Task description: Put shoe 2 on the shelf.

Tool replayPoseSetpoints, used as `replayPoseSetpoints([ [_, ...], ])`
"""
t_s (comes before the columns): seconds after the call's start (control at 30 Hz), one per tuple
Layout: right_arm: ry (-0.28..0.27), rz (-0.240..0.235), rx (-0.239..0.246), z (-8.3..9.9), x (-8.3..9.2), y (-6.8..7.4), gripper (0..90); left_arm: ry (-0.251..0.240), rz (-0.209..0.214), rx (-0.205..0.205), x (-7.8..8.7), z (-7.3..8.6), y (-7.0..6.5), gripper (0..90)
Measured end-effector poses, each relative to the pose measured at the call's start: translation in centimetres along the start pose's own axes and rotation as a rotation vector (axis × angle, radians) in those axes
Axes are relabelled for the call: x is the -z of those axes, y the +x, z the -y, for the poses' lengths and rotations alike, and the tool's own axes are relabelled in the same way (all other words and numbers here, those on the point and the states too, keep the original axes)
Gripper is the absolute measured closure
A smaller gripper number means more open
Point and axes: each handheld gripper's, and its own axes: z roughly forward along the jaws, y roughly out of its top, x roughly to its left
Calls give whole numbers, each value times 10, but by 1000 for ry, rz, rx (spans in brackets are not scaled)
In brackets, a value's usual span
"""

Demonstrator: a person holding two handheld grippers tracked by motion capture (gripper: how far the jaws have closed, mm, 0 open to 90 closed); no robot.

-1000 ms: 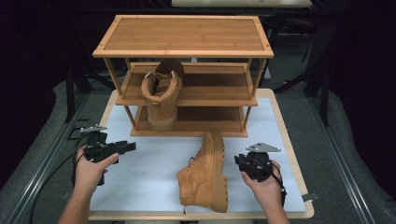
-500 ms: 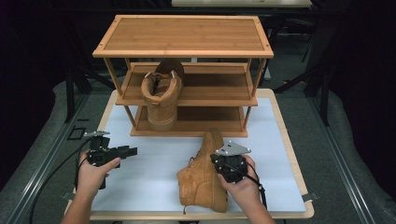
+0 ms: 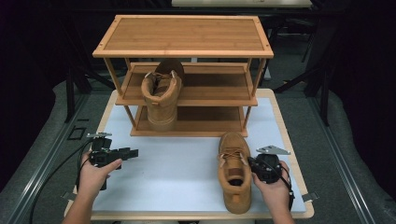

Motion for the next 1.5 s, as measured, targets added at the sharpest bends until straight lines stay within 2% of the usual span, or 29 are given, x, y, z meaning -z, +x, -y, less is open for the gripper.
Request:
replayPoseSetpoints([
  [0.03, 12, -34, -33, 5, -4, -9, 900, 2, 0, -2, -1, 0, 0, 482],
  [0.07, -7, -40, -68, 9, -6, -15, 900, 4, -2, -2, -2, 0, 0, 482],
  [0.1, -27, -127, -112, 11, -7, -22, 900, 10, -1, -5, -3, 0, 0, 482],
  [0.17, -41, -133, -133, 12, -8, -25, 900, 16, -5, 0, -4, 1, 1, 482],
  [0.23, -37, -94, -113, 14, -10, -26, 900, 18, -5, 2, -4, 2, 2, 482],
  [0.3, -21, -64, -121, 18, -13, -29, 900, 17, -7, 4, -4, 3, 4, 481],
  [0.33, -26, -54, -143, 21, -17, -31, 900, 14, -11, 11, -4, 3, 5, 481],
  [0.37, -20, -78, -165, 24, -21, -33, 900, 15, -13, 10, -4, 3, 6, 480],
  [0.4, -22, -83, -174, 26, -24, -35, 900, 15, -13, 14, -4, 4, 6, 479],
  [0.47, -15, -110, -177, 25, -23, -36, 900, 15, -12, 19, -5, 4, 6, 479],
  [0.5, -18, -106, -182, 24, -24, -36, 900, 17, -9, 15, -5, 4, 6, 479],
  [0.53, -6, -121, -172, 23, -24, -38, 900, 17, -9, 17, -5, 4, 5, 479],
  [0.63, -5, -179, -205, 18, -31, -40, 900, 17, -8, 15, -6, 3, 5, 479],
  [0.73, -11, -194, -171, 9, -43, -34, 900, 18, -13, 17, -6, 3, 5, 479],
  [0.77, 19, -204, -140, 5, -44, -33, 900, 19, -14, 16, -6, 3, 5, 479],
  [0.83, 15, -201, -130, 3, -47, -30, 900, 19, -14, 17, -6, 3, 5, 479],
  [0.87, 47, -231, -90, -4, -52, -25, 900, 20, -16, 13, -6, 3, 6, 479],
  [0.93, 49, -241, -68, -7, -56, -23, 900, 21, -15, 15, -7, 3, 6, 479],
  [1.03, 57, -254, -76, -7, -57, -25, 900, 22, -20, 8, -6, 3, 7, 479],
  [1.07, 59, -249, -63, -7, -58, -25, 900, 16, -15, 14, -5, 4, 7, 479],
  [1.1, 87, -222, -43, -6, -57, -24, 899, 13, -17, 16, -5, 4, 7, 479],
  [1.17, 135, -209, 3, -6, -57, -25, 839, 10, -17, 19, -4, 4, 7, 479],
  [1.2, 152, -157, 24, -7, -56, -24, 806, 11, -14, 19, -4, 4, 7, 479],
  [1.3, 182, -144, 45, -10, -51, -24, 759, 11, -14, 18, -4, 4, 7, 478],
  [1.33, 221, -150, 45, -18, -41, -24, 720, 11, -15, 18, -4, 4, 7, 478],
  [1.37, 230, -146, 57, -21, -38, -24, 709, 11, -14, 18, -4, 4, 7, 477],
  [1.4, 237, -130, 69, -24, -33, -23, 698, 11, -13, 19, -4, 4, 7, 476],
  [1.43, 240, -94, 102, -31, -27, -22, 686, 12, -11, 21, -4, 4, 7, 476],
  [1.5, 255, -54, 146, -41, -16, -17, 655, 12, -10, 20, -3, 4, 7, 476],
])
